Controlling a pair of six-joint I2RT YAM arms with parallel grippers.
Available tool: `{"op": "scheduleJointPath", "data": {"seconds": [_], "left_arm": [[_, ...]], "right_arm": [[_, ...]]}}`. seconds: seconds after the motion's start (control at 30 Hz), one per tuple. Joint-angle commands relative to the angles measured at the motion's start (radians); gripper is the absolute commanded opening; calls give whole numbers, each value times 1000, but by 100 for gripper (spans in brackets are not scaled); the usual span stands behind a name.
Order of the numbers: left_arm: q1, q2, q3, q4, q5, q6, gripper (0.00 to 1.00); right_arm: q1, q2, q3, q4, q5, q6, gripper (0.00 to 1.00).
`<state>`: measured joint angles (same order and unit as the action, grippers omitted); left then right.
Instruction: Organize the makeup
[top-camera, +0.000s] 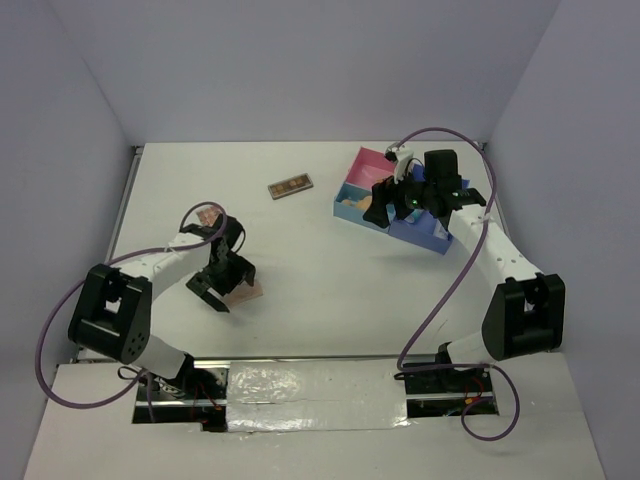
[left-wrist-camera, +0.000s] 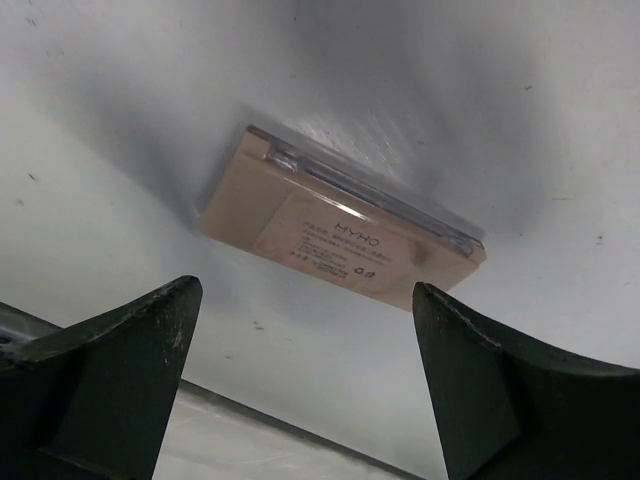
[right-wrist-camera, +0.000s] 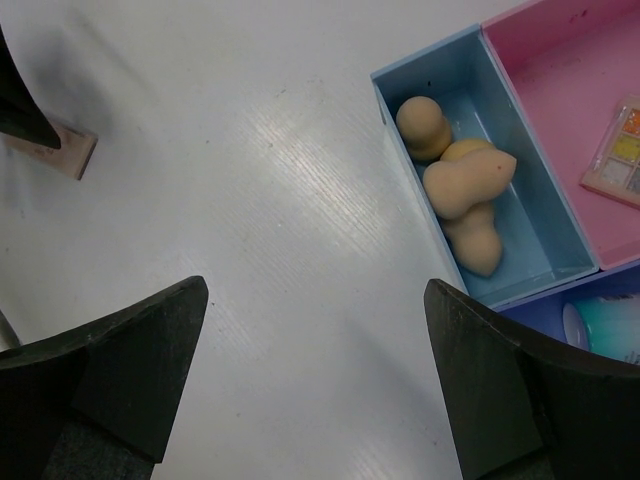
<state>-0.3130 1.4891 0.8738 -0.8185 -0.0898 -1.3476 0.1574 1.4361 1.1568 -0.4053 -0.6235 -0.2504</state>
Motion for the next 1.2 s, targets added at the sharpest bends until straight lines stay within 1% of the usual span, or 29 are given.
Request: {"op": "scheduleJointPath", "data": {"seconds": [0.0,0.1,0.17,0.3,0.47,0.6,0.73,0.87,0.97,1.07,1.17], "left_arm": [[-26,16,36,-16,1,-168,99],[-24,43,59,7,-37,-217,99],[-24,57,62,41,-45,-241,99],[-23,112,70,56,-44,-274,99],[-23,128,33,99,13,-326,99],[-17,126,22,96,5,-367,99],[18,125,5,90,-21,-422,99],[69,157,-4,56,-54,-414,98],[87,207,16,-10,-96,-384,96],[101,252,16,-22,-102,-348,91],[106,270,2,-8,-111,-343,86]], "right_arm": [[7,-31,12,31,4,3,97],[5,-39,6,31,4,0,97],[5,-43,-3,33,2,-3,96],[5,-60,-22,40,7,-9,97],[2,-75,-35,43,18,-16,97],[-1,-74,-37,43,10,-15,97],[-1,-74,-35,43,8,-13,97],[-2,-78,-39,45,10,-15,97],[-7,-86,-46,48,8,-15,97],[-10,-92,-51,49,8,-16,97],[-15,-97,-51,49,5,-16,97]]}}
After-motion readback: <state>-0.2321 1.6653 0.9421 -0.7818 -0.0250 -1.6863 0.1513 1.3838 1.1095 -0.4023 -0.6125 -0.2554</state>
